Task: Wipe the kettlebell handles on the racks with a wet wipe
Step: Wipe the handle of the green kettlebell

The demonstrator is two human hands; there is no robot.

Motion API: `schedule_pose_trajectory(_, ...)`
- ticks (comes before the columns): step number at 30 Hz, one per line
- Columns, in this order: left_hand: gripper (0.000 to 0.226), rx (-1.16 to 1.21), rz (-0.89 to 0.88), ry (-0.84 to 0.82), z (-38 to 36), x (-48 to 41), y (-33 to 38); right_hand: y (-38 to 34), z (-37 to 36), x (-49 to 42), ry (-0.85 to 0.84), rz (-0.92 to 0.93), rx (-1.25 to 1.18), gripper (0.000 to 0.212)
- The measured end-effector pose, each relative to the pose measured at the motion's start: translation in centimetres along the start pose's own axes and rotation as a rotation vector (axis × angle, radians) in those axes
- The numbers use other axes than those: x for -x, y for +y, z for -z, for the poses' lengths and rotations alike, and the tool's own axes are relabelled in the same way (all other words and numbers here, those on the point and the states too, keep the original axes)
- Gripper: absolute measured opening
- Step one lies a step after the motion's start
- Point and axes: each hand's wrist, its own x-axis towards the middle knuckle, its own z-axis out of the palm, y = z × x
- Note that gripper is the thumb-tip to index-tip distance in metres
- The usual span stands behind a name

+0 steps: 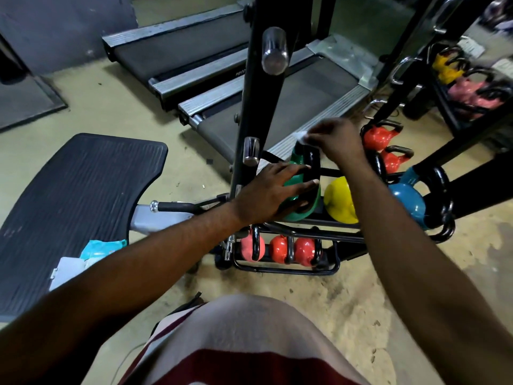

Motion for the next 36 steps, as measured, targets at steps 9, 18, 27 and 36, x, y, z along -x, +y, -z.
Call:
schedule_pose_trajectory(9,0.042,0.02,0.011,-0.081,0.1,0.7,0.5,-3.3,-0.4,-0.1,-0.251,0.263,0.855,0.027)
schedule_pose_trajectory(18,0.042,0.038,0.028,-0.066,0.7,0.1,0.1,2.1,1.9,1.3,-0.048,-0.132,-0.615,0.009)
schedule_pose_trajectory(27,0.044,0.026,0.013,-0.11,0.4,0.1,0.6,2.5,1.0,2.0,0.064,-0.001,-0.372,0.01)
schedule_pose_trajectory(36,0.041,-0.017,-0.074,-0.097,0.1,0.9,0.8,-2.8,-0.5,-0.4,-0.207,0.402,0.824,0.026)
